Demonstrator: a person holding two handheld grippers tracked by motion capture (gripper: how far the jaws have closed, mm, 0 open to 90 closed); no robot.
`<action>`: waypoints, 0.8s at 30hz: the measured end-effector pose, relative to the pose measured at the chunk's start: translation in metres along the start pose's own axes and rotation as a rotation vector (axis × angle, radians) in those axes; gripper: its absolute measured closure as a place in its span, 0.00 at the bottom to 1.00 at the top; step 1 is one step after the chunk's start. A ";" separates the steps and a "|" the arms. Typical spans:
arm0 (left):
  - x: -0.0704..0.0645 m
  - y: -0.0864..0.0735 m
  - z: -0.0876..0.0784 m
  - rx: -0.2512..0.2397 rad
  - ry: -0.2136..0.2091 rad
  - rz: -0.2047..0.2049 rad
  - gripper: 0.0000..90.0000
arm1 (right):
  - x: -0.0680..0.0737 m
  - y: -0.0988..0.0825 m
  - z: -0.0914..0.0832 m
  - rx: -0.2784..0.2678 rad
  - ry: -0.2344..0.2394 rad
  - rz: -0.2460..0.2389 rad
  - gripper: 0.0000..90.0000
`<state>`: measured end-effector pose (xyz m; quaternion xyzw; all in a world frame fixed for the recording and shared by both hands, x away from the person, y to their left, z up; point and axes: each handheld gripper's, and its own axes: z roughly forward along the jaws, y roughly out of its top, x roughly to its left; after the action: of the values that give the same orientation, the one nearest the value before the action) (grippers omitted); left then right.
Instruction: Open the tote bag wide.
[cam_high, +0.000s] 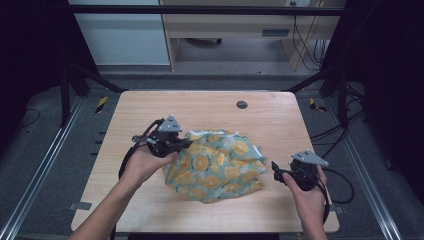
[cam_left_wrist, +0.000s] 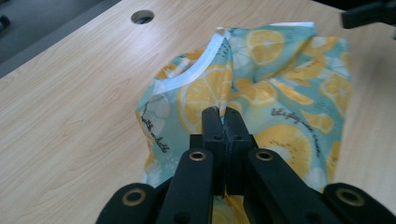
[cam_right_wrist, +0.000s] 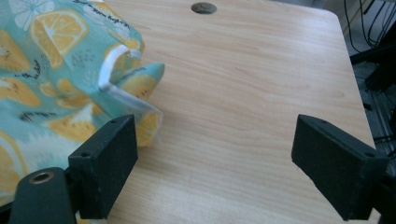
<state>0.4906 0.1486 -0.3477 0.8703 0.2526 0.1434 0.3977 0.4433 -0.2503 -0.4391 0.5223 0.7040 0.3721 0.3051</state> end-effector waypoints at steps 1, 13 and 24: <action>-0.008 -0.007 -0.004 -0.011 -0.007 0.007 1.00 | 0.002 0.006 0.000 -0.004 0.008 -0.009 0.17; -0.045 -0.037 -0.022 -0.095 -0.086 0.028 1.00 | 0.017 0.037 0.002 -0.043 0.046 -0.069 0.18; -0.070 -0.070 -0.008 -0.052 -0.145 0.042 1.00 | 0.024 0.056 0.001 -0.057 0.050 -0.100 0.20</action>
<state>0.4064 0.1541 -0.4000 0.8728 0.2012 0.0947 0.4344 0.4661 -0.2167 -0.3939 0.4681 0.7258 0.3892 0.3204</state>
